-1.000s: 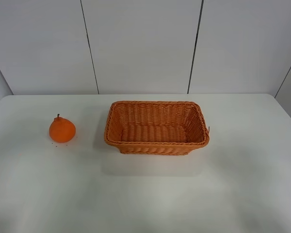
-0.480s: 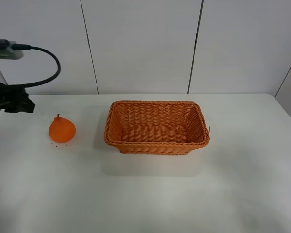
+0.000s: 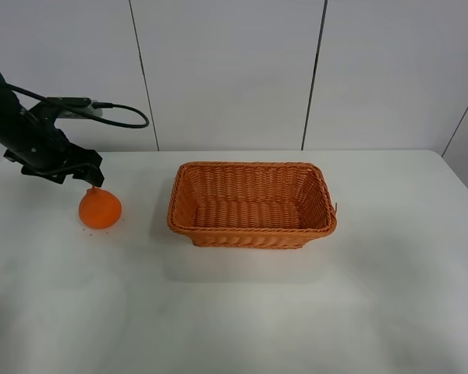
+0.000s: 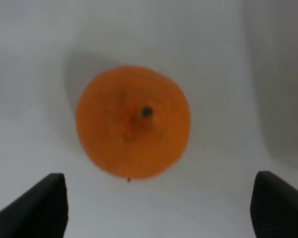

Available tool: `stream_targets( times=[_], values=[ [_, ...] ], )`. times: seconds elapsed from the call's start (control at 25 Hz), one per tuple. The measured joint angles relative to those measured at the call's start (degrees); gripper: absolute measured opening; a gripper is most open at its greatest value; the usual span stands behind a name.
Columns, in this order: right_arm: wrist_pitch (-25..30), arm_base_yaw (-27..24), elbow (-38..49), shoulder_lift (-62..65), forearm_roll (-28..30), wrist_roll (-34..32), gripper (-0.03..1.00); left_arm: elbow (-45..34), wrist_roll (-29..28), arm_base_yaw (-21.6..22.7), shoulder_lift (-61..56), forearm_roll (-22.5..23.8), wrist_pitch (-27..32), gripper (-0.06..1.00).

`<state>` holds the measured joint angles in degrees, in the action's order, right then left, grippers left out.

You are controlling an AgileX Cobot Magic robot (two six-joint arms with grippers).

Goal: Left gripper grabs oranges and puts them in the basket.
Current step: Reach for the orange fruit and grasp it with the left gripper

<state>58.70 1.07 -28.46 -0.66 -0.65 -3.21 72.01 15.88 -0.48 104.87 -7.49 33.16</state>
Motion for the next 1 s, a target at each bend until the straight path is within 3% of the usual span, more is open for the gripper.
stream_targets(
  times=[0.2, 0.72, 0.84, 1.0],
  values=[
    [0.00, 0.00, 0.00, 0.00, 0.00, 0.00, 0.69, 3.77, 0.99, 0.00, 5.96, -0.06, 0.12, 0.85],
    [0.00, 0.00, 0.00, 0.00, 0.00, 0.00, 0.69, 4.33, 1.82, 0.00, 14.97, 1.17, -3.94, 0.83],
    [0.00, 0.00, 0.00, 0.00, 0.00, 0.00, 0.69, 4.33, 2.10, 0.00, 15.08, 1.29, -4.32, 0.64],
    [0.00, 0.00, 0.00, 0.00, 0.00, 0.00, 0.69, 4.59, 3.05, 0.00, 15.08, 1.49, -4.15, 0.22]
  ],
)
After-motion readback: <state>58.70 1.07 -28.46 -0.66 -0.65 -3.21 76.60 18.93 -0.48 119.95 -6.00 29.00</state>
